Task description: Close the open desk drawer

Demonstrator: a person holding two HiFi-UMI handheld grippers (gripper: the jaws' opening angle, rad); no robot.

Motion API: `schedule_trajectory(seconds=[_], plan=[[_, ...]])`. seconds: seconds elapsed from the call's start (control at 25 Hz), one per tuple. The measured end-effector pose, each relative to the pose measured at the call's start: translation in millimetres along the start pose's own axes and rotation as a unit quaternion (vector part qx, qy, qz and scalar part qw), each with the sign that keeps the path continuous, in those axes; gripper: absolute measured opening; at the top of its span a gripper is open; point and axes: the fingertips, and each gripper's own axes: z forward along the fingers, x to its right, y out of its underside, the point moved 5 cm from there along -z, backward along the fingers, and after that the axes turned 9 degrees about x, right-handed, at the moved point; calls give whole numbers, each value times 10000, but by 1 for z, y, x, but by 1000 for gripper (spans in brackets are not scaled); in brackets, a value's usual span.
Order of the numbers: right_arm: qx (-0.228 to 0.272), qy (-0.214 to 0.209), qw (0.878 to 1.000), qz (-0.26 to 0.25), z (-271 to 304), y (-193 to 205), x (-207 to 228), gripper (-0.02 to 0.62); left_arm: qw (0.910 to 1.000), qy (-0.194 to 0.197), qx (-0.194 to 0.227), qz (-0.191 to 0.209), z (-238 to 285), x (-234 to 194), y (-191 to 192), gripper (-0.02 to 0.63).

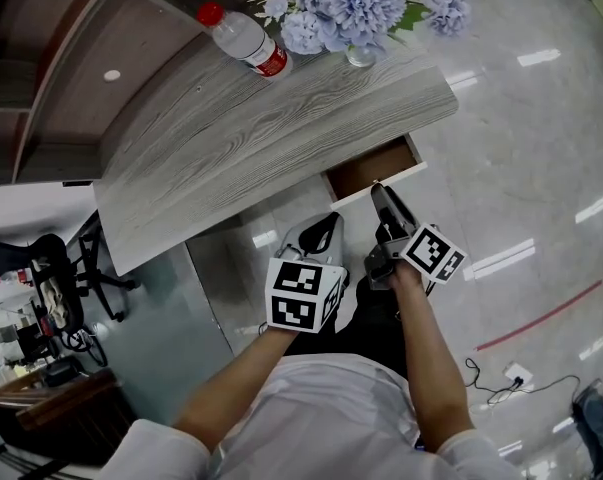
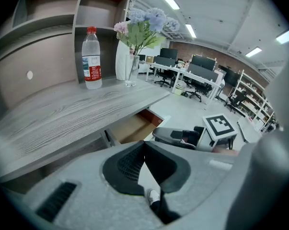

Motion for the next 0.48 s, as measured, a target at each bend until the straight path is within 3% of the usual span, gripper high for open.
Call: schedule_trajectory(seconds=[0.48], plan=[[-286,-321,9990,-128,33,-7,-5,155,9999,-119,2,-86,-2,-4,2,5]])
